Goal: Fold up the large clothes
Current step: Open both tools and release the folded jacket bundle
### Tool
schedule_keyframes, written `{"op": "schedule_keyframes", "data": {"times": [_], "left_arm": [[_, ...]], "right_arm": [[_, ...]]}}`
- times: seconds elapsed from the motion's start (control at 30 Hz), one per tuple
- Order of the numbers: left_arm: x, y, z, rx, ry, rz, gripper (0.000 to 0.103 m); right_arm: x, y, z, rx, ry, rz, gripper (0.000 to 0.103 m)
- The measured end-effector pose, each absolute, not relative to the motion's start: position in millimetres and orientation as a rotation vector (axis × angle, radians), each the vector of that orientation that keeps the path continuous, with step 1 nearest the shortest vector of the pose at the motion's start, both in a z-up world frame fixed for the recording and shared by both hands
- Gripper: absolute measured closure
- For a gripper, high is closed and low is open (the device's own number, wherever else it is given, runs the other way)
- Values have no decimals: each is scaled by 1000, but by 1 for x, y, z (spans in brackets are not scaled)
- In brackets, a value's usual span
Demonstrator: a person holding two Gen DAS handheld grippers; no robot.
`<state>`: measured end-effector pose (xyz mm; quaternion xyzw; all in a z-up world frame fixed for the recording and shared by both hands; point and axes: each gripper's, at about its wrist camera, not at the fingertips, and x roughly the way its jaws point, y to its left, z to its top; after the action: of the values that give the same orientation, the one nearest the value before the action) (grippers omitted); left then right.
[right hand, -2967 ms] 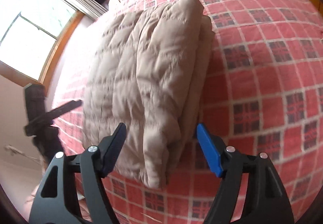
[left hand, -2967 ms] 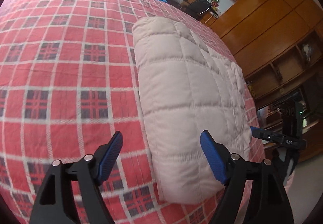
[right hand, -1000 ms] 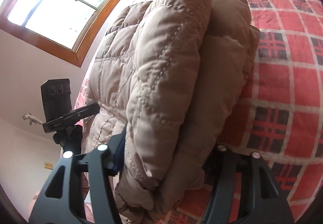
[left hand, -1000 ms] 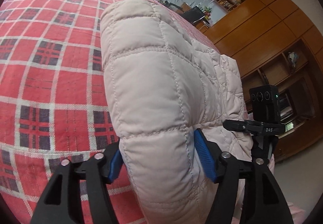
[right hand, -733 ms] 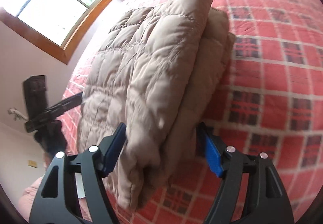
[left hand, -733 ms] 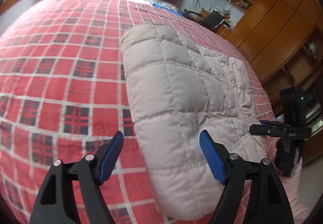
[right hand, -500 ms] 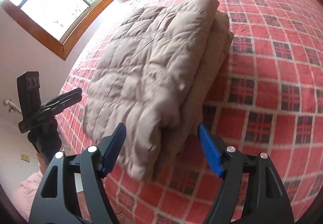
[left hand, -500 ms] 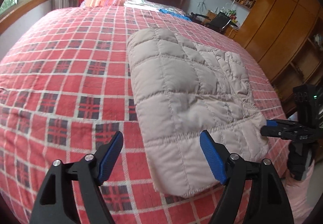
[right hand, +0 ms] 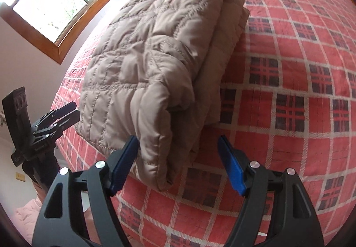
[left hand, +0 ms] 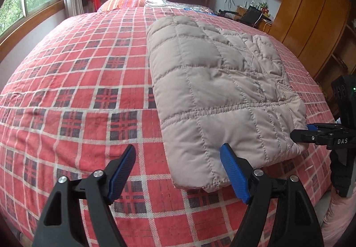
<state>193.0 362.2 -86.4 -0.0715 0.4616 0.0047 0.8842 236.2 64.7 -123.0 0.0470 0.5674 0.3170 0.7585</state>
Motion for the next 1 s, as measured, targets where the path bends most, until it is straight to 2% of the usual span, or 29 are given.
{"op": "schedule_keyframes", "data": {"times": [0.4, 0.7, 1.0], "left_arm": [[202, 375, -112, -173, 983, 13, 17], [201, 379, -111, -210, 978, 31, 16], [164, 360, -73, -154, 915, 110, 17]], "right_arm": [[245, 60, -146, 132, 1275, 675, 26], [229, 61, -128, 92, 1208, 629, 25], [176, 60, -83, -29, 1097, 482, 10]]}}
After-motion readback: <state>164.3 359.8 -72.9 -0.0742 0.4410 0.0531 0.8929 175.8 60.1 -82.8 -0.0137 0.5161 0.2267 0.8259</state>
